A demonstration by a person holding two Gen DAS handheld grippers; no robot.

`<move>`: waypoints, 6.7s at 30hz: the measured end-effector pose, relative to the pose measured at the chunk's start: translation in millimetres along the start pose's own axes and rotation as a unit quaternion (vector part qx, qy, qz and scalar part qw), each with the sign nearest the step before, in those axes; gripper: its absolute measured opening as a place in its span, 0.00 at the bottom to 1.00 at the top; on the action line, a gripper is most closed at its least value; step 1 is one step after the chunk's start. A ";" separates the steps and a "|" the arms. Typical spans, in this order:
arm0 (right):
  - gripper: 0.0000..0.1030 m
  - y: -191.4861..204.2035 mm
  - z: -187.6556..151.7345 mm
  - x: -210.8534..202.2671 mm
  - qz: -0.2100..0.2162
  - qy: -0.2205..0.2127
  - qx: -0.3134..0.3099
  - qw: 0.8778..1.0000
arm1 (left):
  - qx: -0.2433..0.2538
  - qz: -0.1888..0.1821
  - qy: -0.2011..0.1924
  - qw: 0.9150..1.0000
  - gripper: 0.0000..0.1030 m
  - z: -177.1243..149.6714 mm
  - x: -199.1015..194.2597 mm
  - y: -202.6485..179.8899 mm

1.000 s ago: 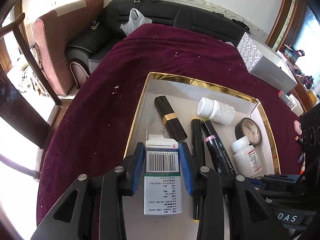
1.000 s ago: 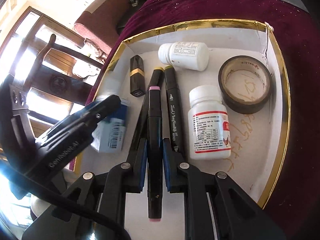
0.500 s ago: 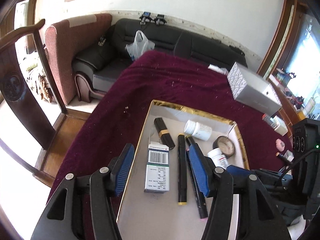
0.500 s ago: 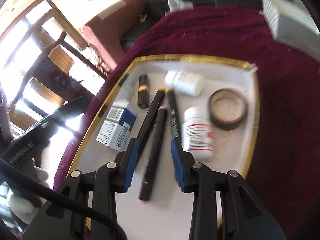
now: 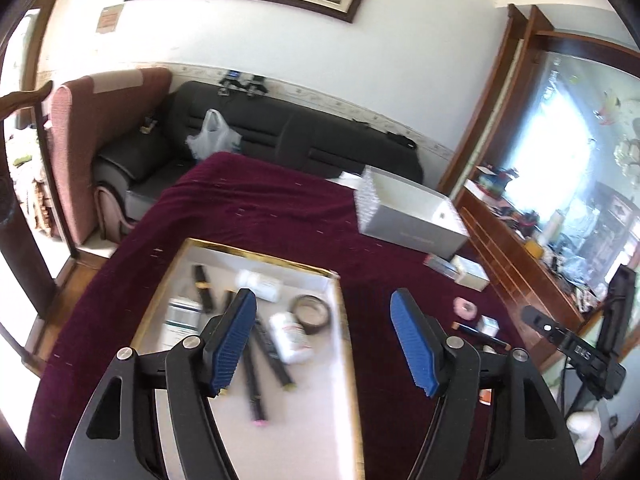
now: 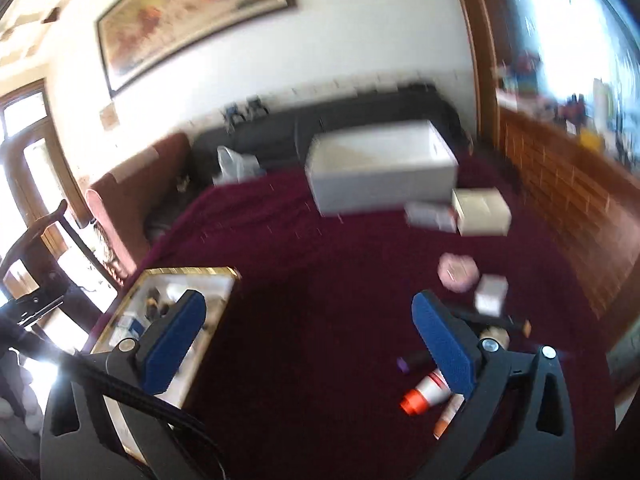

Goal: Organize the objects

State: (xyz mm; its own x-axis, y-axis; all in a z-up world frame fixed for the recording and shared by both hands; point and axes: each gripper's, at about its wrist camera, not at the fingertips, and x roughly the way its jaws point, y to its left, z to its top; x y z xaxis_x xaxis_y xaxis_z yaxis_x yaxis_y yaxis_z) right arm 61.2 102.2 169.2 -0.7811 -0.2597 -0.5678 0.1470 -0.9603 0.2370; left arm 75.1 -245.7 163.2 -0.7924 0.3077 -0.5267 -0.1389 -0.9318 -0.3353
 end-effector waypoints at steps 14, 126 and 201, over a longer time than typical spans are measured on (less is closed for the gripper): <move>1.00 -192.7 -45.1 3.3 -0.042 0.079 0.222 0.971 | 0.137 -0.060 0.150 0.977 0.62 -109.4 110.8 -134.0; 0.42 -197.1 -93.4 43.8 -0.055 0.097 0.169 0.979 | 0.318 -0.033 0.221 0.921 0.22 -161.7 211.4 -278.1; 0.27 -120.0 -87.0 26.8 -0.119 0.134 0.097 0.979 | 0.176 -0.163 0.201 0.950 0.22 -159.1 92.8 -181.1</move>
State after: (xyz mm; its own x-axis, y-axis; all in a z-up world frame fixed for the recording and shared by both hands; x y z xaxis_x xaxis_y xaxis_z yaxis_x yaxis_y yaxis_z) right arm 75.5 201.6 57.0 -0.5879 -0.0740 -0.8055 -0.1584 -0.9660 0.2043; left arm 121.2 -17.8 50.7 -0.3912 0.5740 -0.7194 -0.5843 -0.7588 -0.2877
